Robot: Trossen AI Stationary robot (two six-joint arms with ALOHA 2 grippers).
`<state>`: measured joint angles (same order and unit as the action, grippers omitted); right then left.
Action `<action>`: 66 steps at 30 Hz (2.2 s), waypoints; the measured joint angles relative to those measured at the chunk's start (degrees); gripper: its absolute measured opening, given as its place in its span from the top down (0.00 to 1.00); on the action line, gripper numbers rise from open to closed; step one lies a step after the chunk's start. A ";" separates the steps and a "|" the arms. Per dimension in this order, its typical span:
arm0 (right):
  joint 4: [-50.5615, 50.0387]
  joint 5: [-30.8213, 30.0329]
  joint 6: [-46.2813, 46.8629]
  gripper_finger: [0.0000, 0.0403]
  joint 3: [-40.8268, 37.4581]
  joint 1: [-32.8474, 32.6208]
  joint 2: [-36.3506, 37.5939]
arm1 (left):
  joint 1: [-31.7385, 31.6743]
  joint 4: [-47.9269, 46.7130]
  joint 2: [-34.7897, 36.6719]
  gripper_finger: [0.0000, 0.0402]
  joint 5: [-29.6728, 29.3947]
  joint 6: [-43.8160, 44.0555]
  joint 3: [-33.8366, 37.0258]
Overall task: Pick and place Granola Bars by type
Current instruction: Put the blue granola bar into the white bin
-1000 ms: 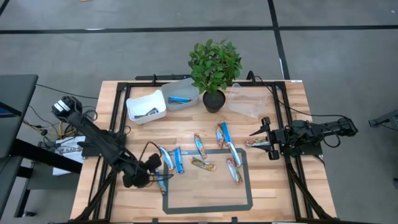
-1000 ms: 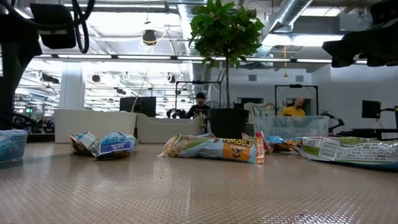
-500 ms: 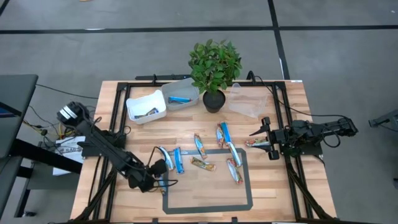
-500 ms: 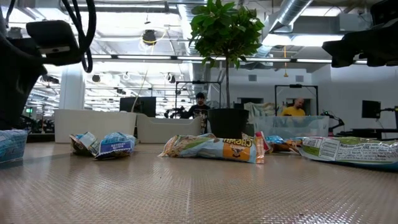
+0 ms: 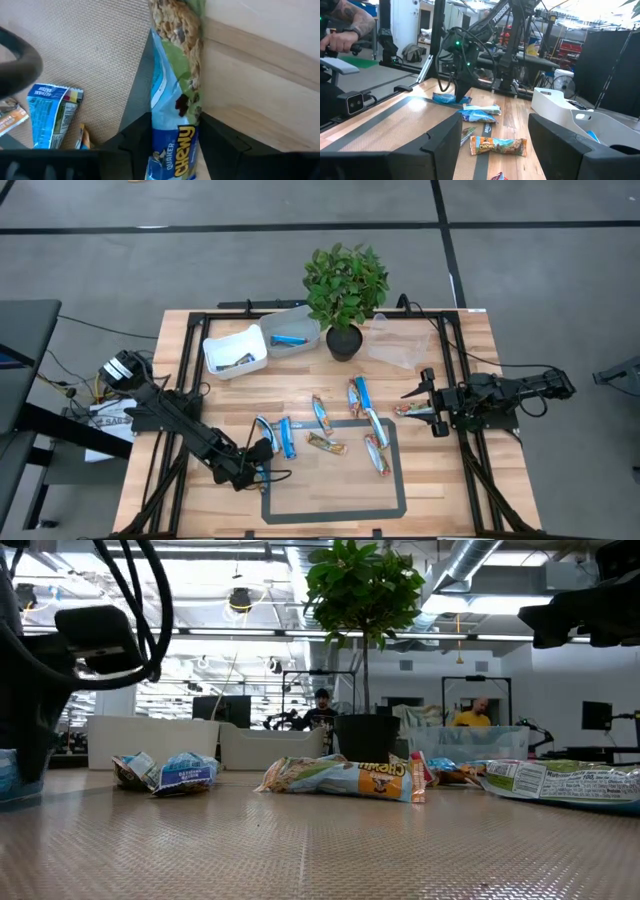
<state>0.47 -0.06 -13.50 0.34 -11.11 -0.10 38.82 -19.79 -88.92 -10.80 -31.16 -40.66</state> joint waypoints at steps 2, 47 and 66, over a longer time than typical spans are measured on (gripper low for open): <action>0.00 -0.01 -0.01 0.45 0.02 0.00 0.00 | -0.27 0.06 0.00 0.71 0.34 0.31 0.00; 0.00 -0.02 -0.02 0.44 0.00 0.00 0.00 | -50.46 -7.00 26.36 0.93 -42.80 12.48 0.02; 0.00 0.00 -0.01 0.44 0.00 0.00 0.00 | -64.95 -21.47 25.05 0.93 -20.91 25.36 0.07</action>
<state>0.47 -0.05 -13.50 0.34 -11.11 -0.10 -26.13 -41.26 -63.88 -31.71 -5.80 -40.60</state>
